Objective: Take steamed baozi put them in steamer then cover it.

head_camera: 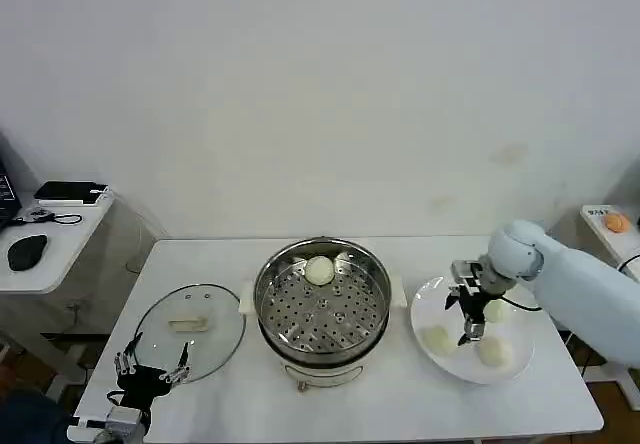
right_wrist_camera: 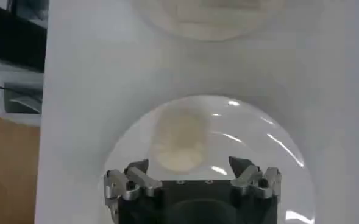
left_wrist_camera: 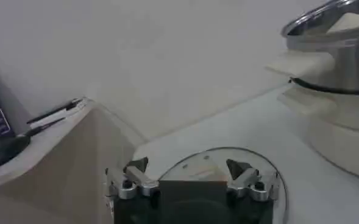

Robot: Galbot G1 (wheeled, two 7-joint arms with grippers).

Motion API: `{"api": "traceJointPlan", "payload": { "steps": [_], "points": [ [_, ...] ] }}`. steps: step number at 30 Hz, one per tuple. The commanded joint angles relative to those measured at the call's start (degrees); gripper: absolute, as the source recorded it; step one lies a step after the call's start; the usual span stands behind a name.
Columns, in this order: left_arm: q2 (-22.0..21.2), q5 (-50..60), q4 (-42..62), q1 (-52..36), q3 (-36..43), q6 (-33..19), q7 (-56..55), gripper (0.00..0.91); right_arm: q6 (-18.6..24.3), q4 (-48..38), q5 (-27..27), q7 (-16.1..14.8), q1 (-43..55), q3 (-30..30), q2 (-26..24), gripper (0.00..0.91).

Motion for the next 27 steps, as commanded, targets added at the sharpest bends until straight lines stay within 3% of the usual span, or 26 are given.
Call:
{"api": "traceJointPlan", "payload": {
  "steps": [1,27],
  "points": [
    [0.0,0.0,0.1,0.0,0.1,0.0,0.0,0.907,0.7,-0.4,-2.9,0.8,-1.8,0.8,0.8,0.907],
    [0.1,0.1,1.0,-0.2,-0.2,-0.1,0.0,0.907,1.4,-2.3,-5.5,1.1,-5.4,2.6,3.8,0.907]
  ]
}}
